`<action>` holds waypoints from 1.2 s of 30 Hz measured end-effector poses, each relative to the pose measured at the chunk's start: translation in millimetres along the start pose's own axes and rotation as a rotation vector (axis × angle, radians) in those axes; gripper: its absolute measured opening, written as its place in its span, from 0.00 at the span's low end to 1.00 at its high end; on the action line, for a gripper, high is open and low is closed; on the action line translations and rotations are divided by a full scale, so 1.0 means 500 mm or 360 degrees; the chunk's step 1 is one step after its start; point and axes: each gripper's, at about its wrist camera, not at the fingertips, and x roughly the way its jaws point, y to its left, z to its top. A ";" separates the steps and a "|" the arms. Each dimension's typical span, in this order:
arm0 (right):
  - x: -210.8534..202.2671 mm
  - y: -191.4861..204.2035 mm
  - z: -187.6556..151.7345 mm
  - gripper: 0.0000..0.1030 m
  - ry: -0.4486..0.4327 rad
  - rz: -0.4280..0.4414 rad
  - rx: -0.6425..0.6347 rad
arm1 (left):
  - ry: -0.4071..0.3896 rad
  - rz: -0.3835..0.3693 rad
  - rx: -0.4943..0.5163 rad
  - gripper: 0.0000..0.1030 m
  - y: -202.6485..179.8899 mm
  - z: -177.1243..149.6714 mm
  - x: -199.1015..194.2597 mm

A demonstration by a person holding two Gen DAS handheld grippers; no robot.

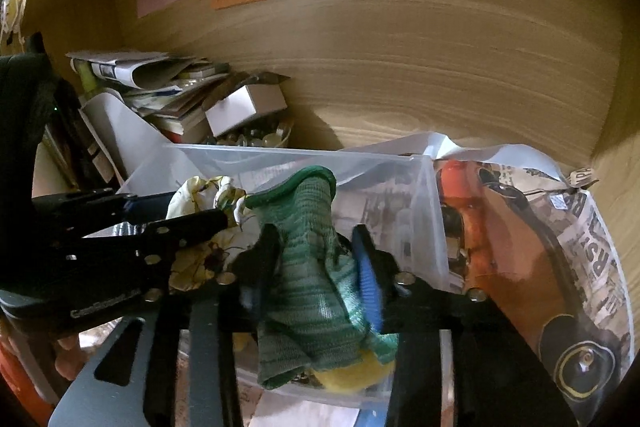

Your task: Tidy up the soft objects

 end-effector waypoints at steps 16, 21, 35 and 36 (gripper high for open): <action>-0.178 0.027 0.027 0.49 -0.0335 0.0057 -0.0043 | -0.0352 -0.0022 0.0069 0.59 -0.016 0.004 -0.196; -0.249 0.048 0.027 0.57 -0.0481 0.0052 -0.0097 | -0.0516 -0.0024 0.0081 0.67 -0.023 -0.007 -0.274; -0.346 0.083 -0.001 0.83 -0.0699 0.0022 -0.0151 | -0.0818 0.0046 0.0112 0.89 -0.032 -0.073 -0.419; -0.350 0.083 -0.003 0.84 -0.0704 0.0020 -0.0148 | -0.0830 0.0055 0.0114 0.91 -0.033 -0.078 -0.426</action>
